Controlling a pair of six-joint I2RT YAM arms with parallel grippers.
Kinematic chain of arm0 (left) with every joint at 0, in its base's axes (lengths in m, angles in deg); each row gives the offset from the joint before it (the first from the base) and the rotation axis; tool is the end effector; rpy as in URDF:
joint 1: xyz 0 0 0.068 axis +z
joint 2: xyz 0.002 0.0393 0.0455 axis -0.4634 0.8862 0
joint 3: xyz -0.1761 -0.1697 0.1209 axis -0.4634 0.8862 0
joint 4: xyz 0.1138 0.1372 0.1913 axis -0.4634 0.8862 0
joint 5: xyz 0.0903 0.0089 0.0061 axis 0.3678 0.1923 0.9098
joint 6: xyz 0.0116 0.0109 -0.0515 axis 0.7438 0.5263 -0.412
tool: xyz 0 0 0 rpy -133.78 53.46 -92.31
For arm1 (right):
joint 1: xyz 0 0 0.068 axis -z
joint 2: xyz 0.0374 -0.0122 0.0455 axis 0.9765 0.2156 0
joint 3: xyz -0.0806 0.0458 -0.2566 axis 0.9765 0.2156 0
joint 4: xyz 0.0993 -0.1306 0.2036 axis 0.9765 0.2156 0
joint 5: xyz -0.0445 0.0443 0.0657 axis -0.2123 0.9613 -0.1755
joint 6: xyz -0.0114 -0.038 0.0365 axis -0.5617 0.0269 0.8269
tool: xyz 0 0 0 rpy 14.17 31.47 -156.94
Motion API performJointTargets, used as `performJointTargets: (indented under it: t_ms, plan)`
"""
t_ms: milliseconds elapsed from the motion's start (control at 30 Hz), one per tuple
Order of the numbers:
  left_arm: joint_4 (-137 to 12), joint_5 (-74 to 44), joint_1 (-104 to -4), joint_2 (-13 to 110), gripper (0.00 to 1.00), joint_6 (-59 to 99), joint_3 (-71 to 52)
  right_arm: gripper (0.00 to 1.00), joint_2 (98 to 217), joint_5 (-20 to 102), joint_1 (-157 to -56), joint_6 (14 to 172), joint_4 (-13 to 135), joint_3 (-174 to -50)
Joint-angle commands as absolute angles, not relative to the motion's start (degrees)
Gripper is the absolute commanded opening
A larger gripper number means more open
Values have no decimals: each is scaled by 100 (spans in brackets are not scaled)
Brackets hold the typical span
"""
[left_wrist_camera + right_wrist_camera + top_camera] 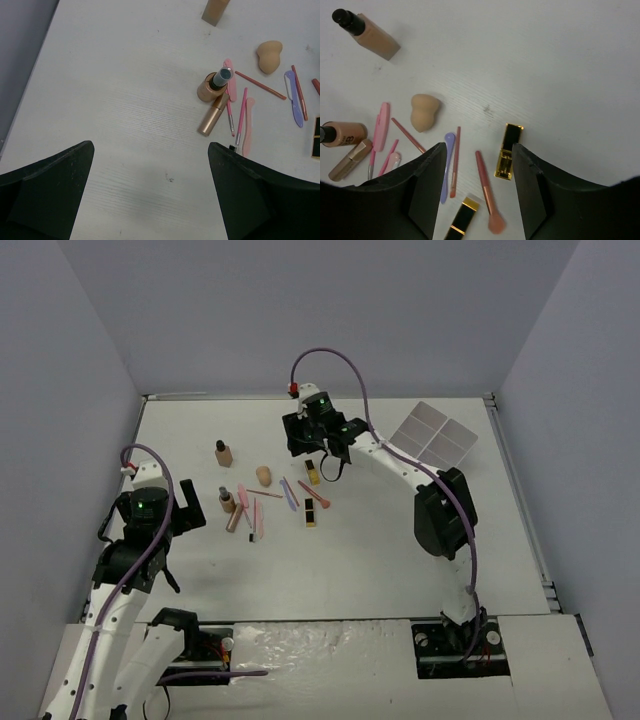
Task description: Organize the makeup
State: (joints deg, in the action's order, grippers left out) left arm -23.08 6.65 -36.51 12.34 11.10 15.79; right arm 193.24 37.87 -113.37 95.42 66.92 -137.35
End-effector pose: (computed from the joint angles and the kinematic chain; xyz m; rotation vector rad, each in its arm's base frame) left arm 0.1457 -0.0144 0.3193 -0.3471 2.0423 -0.0634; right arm 0.3973 0.2905 0.2977 -0.5232 1.9447 0.5925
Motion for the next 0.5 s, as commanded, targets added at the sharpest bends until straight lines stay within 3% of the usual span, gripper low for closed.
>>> performJointTargets:
  t_ms: [0,467]
  plan:
    - [-2577,821,-3604,1310,97,1062,1375,51,19900,3537,-11677,9794,6373,-14391]
    - [-2545,813,-3613,1362,97,1041,1375,55,21138,3093,-12247,10050,5672,-15081]
